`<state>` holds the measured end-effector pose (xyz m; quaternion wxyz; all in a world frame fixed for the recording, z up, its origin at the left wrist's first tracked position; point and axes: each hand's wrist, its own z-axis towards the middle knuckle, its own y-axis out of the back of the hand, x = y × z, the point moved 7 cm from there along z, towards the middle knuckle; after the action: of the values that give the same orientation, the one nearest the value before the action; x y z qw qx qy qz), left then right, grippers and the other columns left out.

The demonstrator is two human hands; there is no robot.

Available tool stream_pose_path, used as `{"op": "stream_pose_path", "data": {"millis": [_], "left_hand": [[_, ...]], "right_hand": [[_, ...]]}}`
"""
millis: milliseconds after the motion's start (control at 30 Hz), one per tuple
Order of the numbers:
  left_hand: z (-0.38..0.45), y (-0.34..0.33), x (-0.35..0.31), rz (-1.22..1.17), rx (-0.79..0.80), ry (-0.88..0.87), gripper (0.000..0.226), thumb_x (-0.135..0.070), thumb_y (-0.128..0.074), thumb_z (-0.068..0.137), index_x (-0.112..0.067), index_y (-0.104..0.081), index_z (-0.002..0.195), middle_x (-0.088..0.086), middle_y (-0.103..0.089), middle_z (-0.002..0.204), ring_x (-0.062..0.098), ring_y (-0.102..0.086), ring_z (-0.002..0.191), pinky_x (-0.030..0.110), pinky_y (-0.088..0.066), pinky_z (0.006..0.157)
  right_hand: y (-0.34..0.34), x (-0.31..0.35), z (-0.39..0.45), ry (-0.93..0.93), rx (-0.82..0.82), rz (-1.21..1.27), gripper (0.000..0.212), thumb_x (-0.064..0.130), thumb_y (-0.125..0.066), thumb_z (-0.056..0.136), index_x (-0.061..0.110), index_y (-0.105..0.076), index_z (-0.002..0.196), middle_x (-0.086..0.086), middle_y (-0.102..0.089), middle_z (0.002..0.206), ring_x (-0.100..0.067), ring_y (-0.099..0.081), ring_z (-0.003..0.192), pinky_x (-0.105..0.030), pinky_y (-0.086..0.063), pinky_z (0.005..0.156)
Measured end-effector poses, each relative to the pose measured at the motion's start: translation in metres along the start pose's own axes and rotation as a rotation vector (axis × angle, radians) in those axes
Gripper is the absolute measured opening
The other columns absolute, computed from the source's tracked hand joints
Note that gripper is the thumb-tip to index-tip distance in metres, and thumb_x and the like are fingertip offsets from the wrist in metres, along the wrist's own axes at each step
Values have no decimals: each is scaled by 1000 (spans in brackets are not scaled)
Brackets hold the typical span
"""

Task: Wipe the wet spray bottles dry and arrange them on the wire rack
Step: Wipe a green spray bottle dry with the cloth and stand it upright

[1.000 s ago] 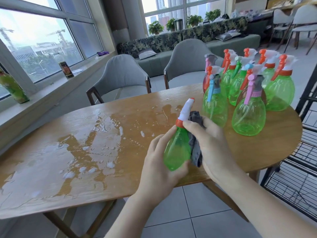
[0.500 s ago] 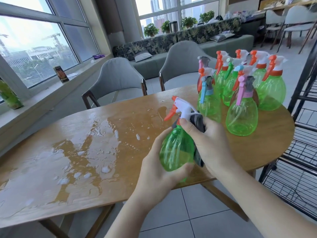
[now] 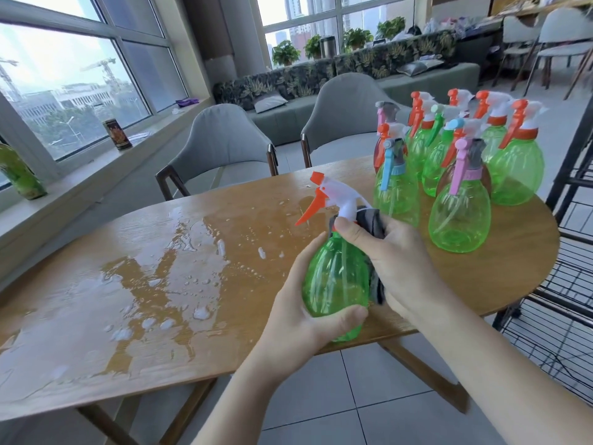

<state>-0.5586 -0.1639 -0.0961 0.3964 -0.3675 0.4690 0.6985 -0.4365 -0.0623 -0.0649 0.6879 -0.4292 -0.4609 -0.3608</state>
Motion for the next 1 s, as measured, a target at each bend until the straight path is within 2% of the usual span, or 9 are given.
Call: {"op": "stream_pose_path", "data": {"millis": [133, 233, 367, 433, 567, 700, 800, 900, 1000], "left_hand": [[3, -4, -4, 162, -82, 4, 94, -22, -93, 83, -48, -39, 156, -31, -64, 137, -7, -59, 130, 16, -48, 105], [5, -3, -6, 269, -190, -30, 99, -26, -94, 78, -47, -38, 157, -28, -63, 142, -10, -56, 131, 11, -45, 103], [9, 6, -4, 259, -200, -27, 101, -25, -95, 76, -49, -38, 156, -33, -62, 136, -18, -54, 126, 3, -40, 98], [9, 9, -3, 272, -203, -28, 100, -24, -94, 77, -56, -36, 151, -39, -58, 133, -22, -52, 125, 0, -38, 96], [10, 7, -1, 279, -184, -20, 101, -40, -91, 73, -55, -36, 156, -33, -57, 143, -16, -49, 134, 4, -39, 104], [10, 2, 0, 328, -167, -11, 110, -44, -89, 73, -52, -26, 163, -26, -53, 153, -7, -45, 144, 18, -39, 114], [10, -1, -1, 362, -166, 8, 119, -38, -92, 75, -46, -18, 167, -25, -45, 160, -6, -40, 147, 17, -37, 114], [11, 0, 2, 346, -181, 44, 118, -48, -88, 70, -42, -20, 167, -19, -49, 160, 0, -45, 146, 31, -44, 118], [10, 0, 6, 341, -189, 62, 117, -43, -92, 72, -39, -23, 166, -21, -51, 154, -8, -46, 138, 9, -39, 109]], "right_hand": [[2, 9, -6, 167, -101, -357, 48, 40, -75, 94, 8, -53, 65, 13, -42, 52, -7, -39, 52, -26, -37, 55], [-2, 17, -16, 294, -168, -565, 48, 39, -65, 100, 21, -44, 62, 14, -43, 47, -10, -38, 46, -18, -28, 46], [-13, 9, -17, 185, -35, -417, 40, 49, -43, 108, 26, -60, 80, 15, -58, 63, -5, -55, 61, -18, -38, 60], [-12, 5, -15, 149, -1, -378, 42, 47, -36, 111, 25, -70, 97, 6, -67, 78, -11, -62, 74, -31, -47, 69], [2, 6, -15, 273, -130, -474, 20, 32, -59, 105, 27, -78, 112, 3, -73, 80, -16, -65, 74, -40, -54, 66], [0, 23, -24, 575, -264, -621, 30, 19, -80, 90, 12, -77, 119, 8, -70, 106, -4, -65, 97, -10, -50, 89], [-11, 28, -22, 723, -246, -764, 28, 14, -81, 89, 7, -78, 116, -4, -65, 104, -15, -61, 90, -14, -48, 82], [-15, 31, -16, 747, -189, -847, 28, 14, -80, 89, 9, -77, 117, -5, -62, 103, -22, -59, 91, -19, -44, 84], [-7, 32, -12, 731, -133, -833, 29, 14, -79, 90, 10, -77, 119, -5, -65, 106, -14, -60, 92, -12, -44, 85]]}}
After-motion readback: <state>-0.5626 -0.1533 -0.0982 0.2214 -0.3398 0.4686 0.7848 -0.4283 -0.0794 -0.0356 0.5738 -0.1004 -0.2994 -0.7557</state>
